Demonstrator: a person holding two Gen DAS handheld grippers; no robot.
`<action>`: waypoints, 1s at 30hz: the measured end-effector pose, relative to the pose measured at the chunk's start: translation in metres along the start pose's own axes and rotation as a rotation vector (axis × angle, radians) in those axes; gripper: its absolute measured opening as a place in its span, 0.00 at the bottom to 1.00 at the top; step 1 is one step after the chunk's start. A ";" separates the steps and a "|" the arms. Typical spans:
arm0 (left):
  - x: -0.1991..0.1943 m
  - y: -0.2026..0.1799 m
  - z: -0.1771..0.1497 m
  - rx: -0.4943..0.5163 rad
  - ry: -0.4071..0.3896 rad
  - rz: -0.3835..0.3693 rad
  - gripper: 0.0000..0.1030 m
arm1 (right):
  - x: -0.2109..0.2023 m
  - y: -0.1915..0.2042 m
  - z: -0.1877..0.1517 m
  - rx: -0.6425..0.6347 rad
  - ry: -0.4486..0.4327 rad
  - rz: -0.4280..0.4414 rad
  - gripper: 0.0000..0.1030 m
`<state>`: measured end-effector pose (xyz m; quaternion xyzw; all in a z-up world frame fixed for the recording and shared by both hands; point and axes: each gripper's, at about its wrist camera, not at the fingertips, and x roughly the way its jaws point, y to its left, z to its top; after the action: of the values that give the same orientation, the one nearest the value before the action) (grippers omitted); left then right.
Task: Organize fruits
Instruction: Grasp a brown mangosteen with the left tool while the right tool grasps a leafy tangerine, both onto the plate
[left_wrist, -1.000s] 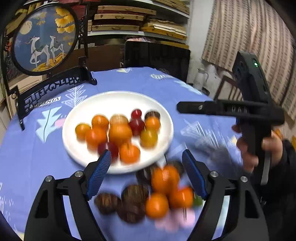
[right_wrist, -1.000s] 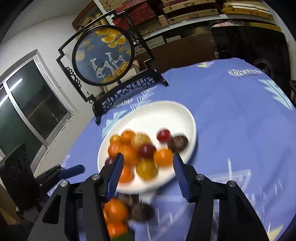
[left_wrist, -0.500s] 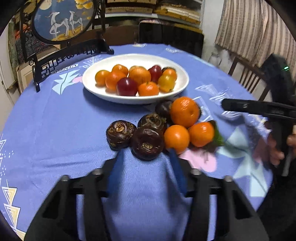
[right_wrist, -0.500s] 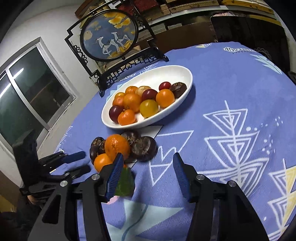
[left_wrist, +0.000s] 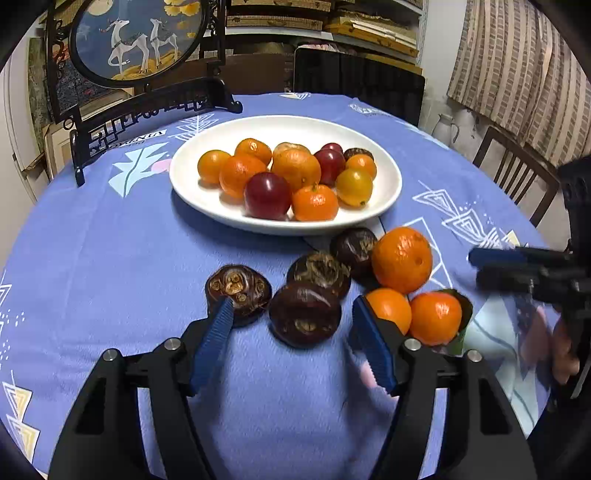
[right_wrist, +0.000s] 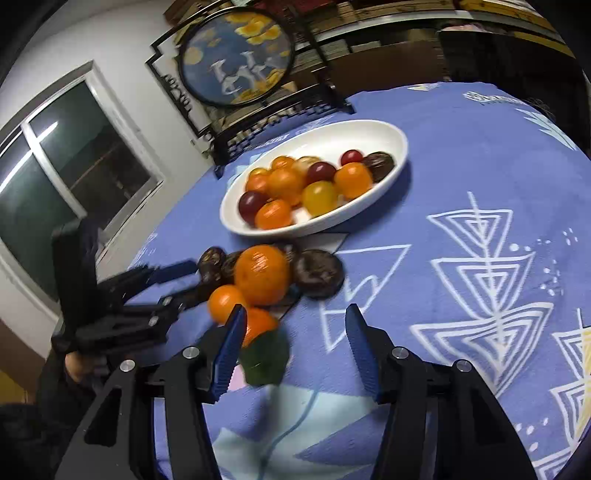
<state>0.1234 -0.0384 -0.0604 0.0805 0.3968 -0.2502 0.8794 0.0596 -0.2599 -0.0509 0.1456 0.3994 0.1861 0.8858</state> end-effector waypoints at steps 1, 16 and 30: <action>0.000 0.000 0.000 0.003 -0.001 -0.004 0.63 | 0.001 0.005 -0.001 -0.019 0.008 0.005 0.54; -0.027 0.004 -0.019 -0.048 -0.087 -0.099 0.38 | 0.032 0.039 -0.008 -0.137 0.123 -0.024 0.54; -0.039 0.023 -0.019 -0.126 -0.142 -0.146 0.38 | 0.011 0.023 -0.003 -0.023 0.087 0.106 0.40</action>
<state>0.1008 0.0026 -0.0453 -0.0220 0.3535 -0.2931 0.8881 0.0588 -0.2341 -0.0509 0.1479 0.4271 0.2435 0.8581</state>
